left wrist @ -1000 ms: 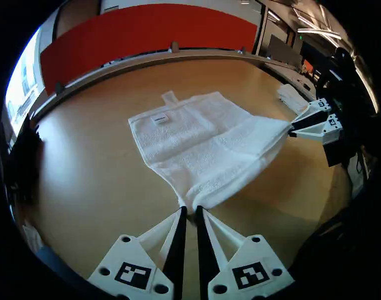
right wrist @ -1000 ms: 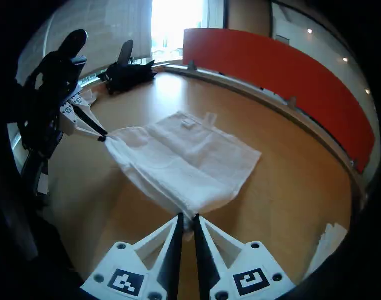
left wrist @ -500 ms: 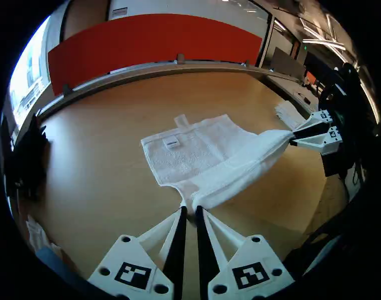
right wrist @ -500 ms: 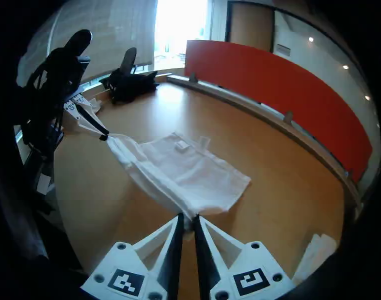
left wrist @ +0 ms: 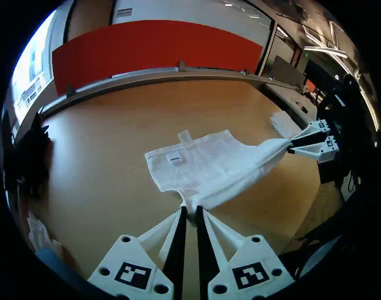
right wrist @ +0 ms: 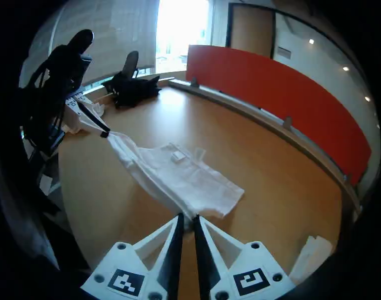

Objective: Fold towel

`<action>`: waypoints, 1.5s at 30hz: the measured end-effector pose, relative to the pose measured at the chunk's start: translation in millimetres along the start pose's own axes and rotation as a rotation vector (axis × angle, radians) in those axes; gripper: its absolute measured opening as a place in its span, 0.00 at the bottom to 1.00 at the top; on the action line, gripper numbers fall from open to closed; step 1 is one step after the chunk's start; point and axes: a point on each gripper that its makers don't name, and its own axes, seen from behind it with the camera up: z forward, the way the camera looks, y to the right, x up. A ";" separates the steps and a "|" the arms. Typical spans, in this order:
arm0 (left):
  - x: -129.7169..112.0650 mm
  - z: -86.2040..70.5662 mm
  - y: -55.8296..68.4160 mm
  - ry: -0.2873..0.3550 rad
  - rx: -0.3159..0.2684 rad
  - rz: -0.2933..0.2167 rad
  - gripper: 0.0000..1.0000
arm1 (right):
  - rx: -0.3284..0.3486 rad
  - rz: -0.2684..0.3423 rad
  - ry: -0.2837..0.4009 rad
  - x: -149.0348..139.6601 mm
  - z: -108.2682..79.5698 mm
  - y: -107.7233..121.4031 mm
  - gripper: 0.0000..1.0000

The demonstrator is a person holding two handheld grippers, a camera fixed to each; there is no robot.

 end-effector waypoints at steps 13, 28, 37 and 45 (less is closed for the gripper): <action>10.8 -16.4 4.3 0.024 -0.016 -0.035 0.14 | 0.008 0.003 0.007 9.5 -12.2 -3.9 0.15; 6.4 -10.2 4.7 0.014 -0.009 -0.056 0.14 | 0.009 -0.012 -0.025 5.6 -11.2 -0.8 0.15; 9.9 3.3 -1.3 0.007 0.015 -0.075 0.14 | 0.012 0.001 -0.048 3.3 0.1 7.3 0.15; 17.2 19.8 -8.1 0.002 0.029 -0.096 0.14 | 0.011 0.030 -0.086 -3.9 17.8 20.9 0.15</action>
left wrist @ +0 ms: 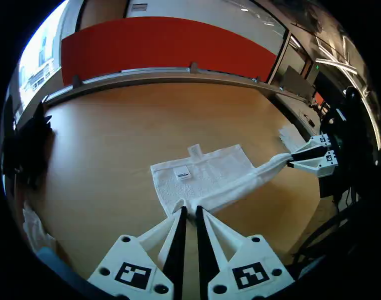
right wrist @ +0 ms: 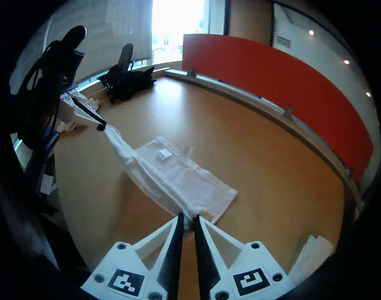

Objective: Fold towel

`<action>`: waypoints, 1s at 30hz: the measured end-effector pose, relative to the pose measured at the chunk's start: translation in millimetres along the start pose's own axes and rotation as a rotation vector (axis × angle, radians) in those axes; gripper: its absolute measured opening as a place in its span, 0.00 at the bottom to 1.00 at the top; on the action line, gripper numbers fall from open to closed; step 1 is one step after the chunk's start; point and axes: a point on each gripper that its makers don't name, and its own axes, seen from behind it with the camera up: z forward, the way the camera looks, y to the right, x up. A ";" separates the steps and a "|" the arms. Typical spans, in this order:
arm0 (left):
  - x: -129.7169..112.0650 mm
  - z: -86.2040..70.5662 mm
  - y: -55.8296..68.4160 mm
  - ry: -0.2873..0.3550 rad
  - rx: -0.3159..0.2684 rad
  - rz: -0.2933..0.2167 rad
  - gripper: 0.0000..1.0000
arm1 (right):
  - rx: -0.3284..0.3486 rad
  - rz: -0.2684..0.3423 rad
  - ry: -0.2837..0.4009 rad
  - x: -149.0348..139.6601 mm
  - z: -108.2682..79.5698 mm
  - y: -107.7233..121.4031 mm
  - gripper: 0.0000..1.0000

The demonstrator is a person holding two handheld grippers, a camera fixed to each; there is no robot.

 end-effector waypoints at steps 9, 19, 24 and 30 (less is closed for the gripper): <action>2.8 20.9 -9.9 -0.013 0.026 0.007 0.14 | -0.001 0.010 -0.031 -3.0 22.1 14.1 0.15; 6.3 40.3 -19.1 -0.022 0.047 0.008 0.14 | -0.006 0.001 -0.054 -2.7 39.2 24.2 0.15; 5.7 51.3 -23.5 -0.033 0.057 0.016 0.14 | -0.008 -0.002 -0.068 -4.0 48.4 28.7 0.15; 3.5 66.2 -29.5 -0.051 0.072 0.036 0.14 | -0.012 -0.003 -0.092 -8.6 60.5 34.0 0.15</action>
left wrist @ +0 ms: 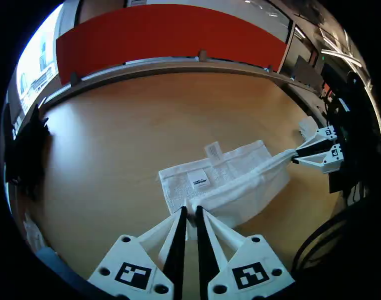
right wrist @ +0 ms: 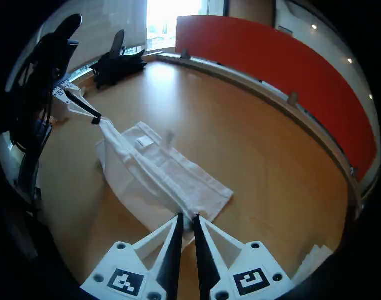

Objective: Fold towel

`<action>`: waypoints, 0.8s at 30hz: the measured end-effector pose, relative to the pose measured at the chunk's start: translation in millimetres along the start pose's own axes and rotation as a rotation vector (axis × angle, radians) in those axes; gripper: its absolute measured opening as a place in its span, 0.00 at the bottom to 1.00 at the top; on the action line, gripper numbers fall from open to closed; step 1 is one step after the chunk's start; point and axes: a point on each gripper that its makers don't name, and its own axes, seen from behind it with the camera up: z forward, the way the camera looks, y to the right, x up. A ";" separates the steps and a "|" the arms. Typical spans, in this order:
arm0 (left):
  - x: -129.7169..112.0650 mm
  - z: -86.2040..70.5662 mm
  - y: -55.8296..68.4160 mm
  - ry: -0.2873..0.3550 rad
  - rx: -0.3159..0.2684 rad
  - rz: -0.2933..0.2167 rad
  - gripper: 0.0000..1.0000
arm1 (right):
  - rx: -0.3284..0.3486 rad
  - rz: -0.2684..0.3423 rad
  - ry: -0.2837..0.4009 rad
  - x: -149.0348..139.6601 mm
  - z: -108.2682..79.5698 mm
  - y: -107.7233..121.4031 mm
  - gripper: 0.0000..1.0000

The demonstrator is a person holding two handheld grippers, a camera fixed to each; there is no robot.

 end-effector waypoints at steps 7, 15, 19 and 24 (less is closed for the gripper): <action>-3.0 16.8 -3.6 -0.018 0.011 0.018 0.14 | -0.007 0.005 -0.022 -4.6 13.7 4.7 0.16; -1.9 28.4 -6.7 -0.014 0.015 0.022 0.13 | -0.018 0.007 -0.038 -8.5 24.6 10.2 0.18; 0.2 32.6 -7.3 0.000 0.010 0.021 0.15 | -0.040 0.005 -0.048 -12.7 29.8 16.5 0.29; -1.9 38.2 -11.0 -0.002 0.020 0.025 0.22 | -0.066 0.003 -0.063 -17.9 34.7 24.5 0.50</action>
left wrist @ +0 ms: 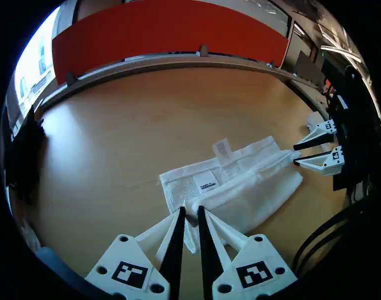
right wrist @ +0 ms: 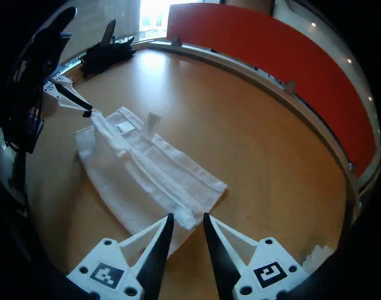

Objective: Fold towel

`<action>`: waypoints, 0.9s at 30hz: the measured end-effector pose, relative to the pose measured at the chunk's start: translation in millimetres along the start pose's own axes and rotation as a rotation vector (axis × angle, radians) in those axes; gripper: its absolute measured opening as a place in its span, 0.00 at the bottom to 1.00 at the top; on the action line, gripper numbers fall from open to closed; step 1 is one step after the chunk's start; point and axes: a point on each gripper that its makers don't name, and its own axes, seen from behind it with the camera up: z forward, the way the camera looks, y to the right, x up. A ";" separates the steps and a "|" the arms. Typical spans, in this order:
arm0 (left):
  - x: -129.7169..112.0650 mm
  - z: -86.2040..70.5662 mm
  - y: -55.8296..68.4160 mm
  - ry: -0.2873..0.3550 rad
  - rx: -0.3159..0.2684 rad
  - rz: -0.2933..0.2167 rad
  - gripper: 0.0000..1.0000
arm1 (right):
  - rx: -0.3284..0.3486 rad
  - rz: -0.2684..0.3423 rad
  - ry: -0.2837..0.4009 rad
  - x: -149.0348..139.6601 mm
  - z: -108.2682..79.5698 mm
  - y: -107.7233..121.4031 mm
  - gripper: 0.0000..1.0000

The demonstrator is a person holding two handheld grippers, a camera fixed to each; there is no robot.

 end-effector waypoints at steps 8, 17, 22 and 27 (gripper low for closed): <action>-1.1 5.6 -7.3 -0.014 0.034 0.048 0.38 | -0.021 -0.005 -0.008 -1.9 4.5 6.6 0.66; 4.7 5.2 -13.0 -0.011 0.052 0.060 0.75 | -0.030 0.003 0.006 3.4 3.5 9.8 0.90; 4.8 3.2 -12.8 -0.009 0.046 0.043 0.75 | -0.030 0.014 0.015 4.9 -0.2 9.2 0.93; 2.3 -1.9 -11.8 -0.007 0.042 0.030 0.75 | -0.028 0.027 0.022 3.0 -5.5 5.9 0.93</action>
